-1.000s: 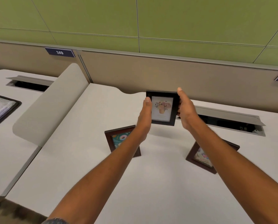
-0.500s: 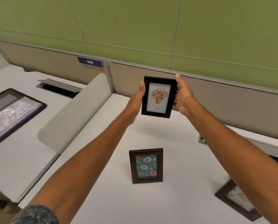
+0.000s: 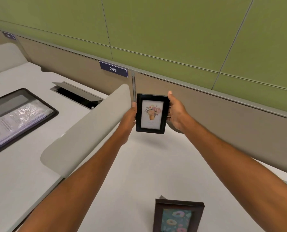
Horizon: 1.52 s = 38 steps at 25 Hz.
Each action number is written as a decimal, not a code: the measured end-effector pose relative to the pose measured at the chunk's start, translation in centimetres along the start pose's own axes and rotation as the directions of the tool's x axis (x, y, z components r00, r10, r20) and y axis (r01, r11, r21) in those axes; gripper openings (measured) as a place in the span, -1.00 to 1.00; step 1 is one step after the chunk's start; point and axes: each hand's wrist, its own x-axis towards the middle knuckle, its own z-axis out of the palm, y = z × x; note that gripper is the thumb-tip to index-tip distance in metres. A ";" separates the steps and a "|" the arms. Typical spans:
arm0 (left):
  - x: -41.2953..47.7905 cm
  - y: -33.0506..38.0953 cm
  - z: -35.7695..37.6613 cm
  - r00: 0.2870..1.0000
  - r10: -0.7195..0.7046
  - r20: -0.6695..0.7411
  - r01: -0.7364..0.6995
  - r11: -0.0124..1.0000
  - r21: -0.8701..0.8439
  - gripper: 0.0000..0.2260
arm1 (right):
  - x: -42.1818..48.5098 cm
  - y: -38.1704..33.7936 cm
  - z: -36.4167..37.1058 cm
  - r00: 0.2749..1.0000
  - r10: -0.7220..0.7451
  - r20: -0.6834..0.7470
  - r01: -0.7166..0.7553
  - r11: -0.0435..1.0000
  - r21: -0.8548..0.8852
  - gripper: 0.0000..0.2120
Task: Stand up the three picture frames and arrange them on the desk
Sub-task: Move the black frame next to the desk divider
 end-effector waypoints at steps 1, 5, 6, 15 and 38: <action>0.9 -0.6 -0.5 1.000 0.000 -0.015 0.000 1.000 -0.017 -0.43 | 1.2 0.3 0.7 1.000 0.003 0.014 -0.003 1.000 -0.013 -0.41; 4.8 -3.3 -2.2 0.999 0.007 -0.046 -0.010 0.998 -0.057 -0.42 | 6.0 1.5 2.7 0.998 0.017 0.061 -0.012 0.998 -0.068 -0.38; 5.7 -4.1 -2.5 0.999 0.014 -0.051 -0.017 0.998 -0.054 -0.44 | 7.1 1.9 3.0 0.998 0.025 0.064 -0.020 0.997 -0.075 -0.37; 10.5 -9.6 -3.7 0.995 -0.014 -0.101 0.010 0.999 -0.044 -0.52 | 13.2 5.9 3.9 0.993 0.077 0.087 -0.068 0.993 -0.102 -0.40; -4.5 -11.4 -3.4 0.957 -0.168 -0.234 0.107 0.962 -0.253 -0.45 | 0.3 6.4 -2.1 0.999 0.045 0.003 -0.042 0.949 -0.311 -0.21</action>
